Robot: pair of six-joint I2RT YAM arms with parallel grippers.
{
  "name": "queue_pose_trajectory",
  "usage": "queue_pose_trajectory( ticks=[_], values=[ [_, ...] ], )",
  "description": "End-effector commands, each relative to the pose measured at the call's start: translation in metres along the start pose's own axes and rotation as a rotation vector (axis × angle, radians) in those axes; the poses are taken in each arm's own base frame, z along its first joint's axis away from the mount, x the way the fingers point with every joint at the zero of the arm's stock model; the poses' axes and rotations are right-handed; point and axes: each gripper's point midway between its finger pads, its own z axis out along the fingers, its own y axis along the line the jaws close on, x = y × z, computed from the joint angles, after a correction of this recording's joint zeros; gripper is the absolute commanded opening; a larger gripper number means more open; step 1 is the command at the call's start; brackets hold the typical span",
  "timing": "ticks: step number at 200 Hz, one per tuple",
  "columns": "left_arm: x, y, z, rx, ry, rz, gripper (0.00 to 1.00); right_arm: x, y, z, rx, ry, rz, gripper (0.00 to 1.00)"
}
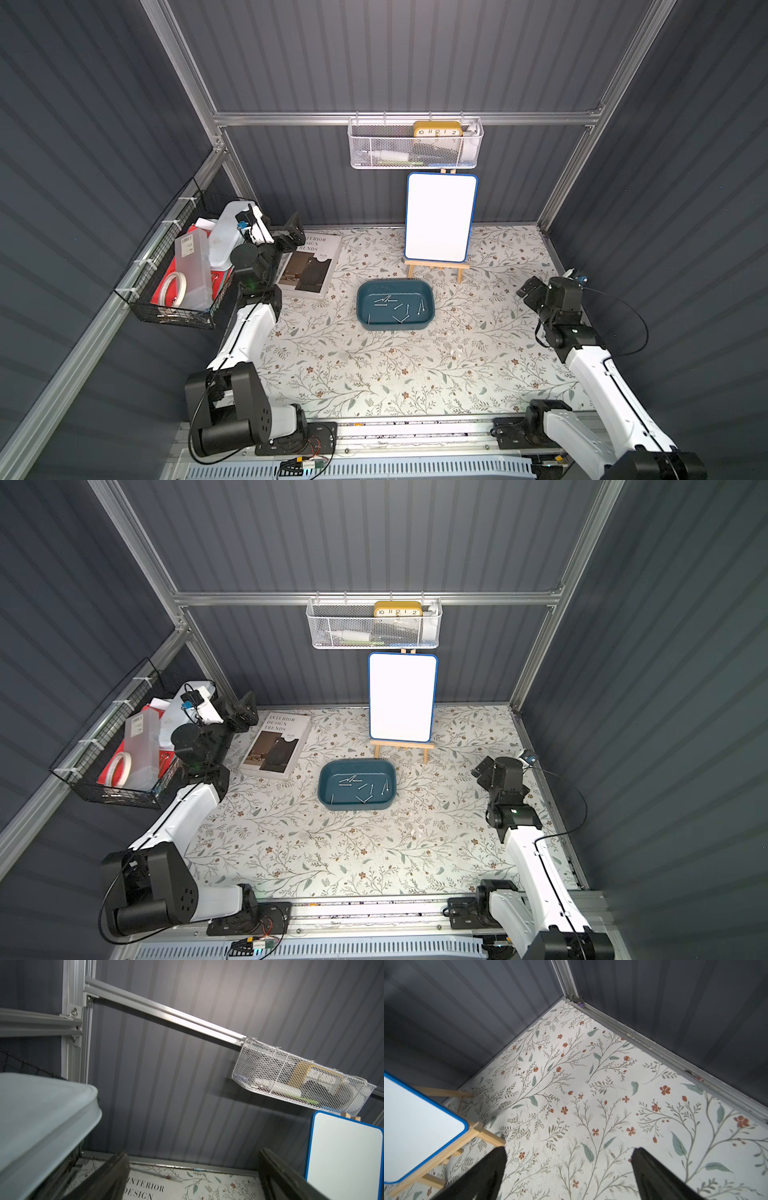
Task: Take out the screws from the storage box
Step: Pick up the screw from the storage box.
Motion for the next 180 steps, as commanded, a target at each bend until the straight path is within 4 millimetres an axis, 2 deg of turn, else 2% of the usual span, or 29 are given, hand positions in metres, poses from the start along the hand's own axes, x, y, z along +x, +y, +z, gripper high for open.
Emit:
queue_pose_trajectory(
  ticks=[1,47,82,100,115,142,148,180],
  values=[
    [-0.002,-0.003,0.003,0.004,0.061,-0.015,0.99,0.013,0.002,-0.018,-0.024,0.115,-0.060,0.99],
    [0.014,-0.054,0.020,0.033,0.152,0.046,0.99,0.021,0.016,-0.047,-0.077,0.243,-0.094,0.99],
    [0.020,-0.062,0.012,0.051,0.178,0.035,0.99,0.031,0.047,-0.065,-0.154,0.294,-0.154,0.99],
    [0.014,-0.068,0.003,0.074,0.156,0.038,1.00,0.042,0.076,-0.076,-0.190,0.316,-0.250,0.97],
    [0.020,-0.079,-0.003,0.130,0.173,0.060,0.99,0.055,0.105,-0.084,-0.229,0.363,-0.322,0.93],
    [0.031,-0.073,-0.007,0.099,0.221,0.031,0.99,0.086,0.164,-0.100,-0.304,0.458,-0.455,0.86],
    [0.034,-0.075,-0.009,0.108,0.233,0.023,0.99,0.103,0.174,-0.097,-0.295,0.492,-0.510,0.85],
    [0.055,-0.085,-0.017,0.170,0.316,-0.051,0.99,0.150,0.226,-0.111,-0.317,0.604,-0.719,0.72]
  ],
)
